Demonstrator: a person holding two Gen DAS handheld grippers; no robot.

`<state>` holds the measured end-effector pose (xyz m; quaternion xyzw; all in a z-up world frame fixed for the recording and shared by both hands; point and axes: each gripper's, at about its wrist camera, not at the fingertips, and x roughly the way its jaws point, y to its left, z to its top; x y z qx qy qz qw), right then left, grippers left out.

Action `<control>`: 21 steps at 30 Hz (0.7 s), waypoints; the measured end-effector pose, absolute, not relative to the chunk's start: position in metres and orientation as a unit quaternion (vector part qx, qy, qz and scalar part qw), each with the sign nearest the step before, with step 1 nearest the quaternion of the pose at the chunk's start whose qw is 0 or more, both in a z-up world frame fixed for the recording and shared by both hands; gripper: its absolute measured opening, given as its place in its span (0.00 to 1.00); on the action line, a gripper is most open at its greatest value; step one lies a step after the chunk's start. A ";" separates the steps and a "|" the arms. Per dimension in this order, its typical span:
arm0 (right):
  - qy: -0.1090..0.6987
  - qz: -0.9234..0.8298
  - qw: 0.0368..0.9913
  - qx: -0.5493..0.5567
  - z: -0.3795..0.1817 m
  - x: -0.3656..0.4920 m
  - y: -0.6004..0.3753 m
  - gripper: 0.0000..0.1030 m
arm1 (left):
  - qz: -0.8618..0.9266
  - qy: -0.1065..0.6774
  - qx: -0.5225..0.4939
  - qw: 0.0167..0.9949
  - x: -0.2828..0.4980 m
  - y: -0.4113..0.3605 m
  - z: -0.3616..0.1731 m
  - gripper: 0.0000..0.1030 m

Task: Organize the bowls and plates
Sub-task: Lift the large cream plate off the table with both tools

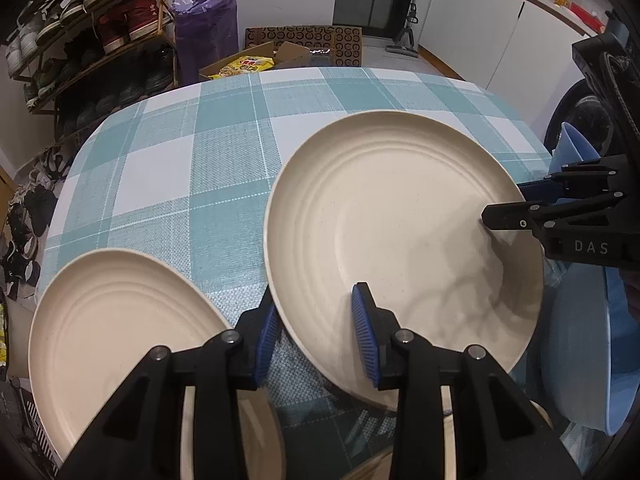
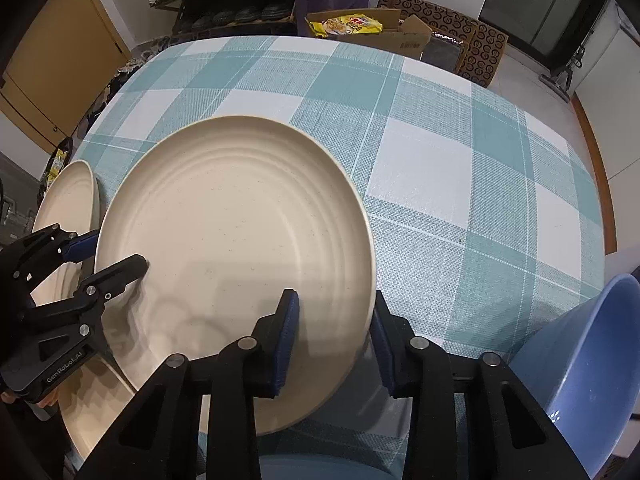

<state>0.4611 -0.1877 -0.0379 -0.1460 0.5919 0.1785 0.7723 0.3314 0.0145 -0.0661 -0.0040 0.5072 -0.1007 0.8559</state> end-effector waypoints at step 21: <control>0.529 0.199 0.814 -0.137 0.019 0.427 -0.179 0.25 | -0.075 0.449 -0.044 0.889 0.300 0.040 -0.022 0.33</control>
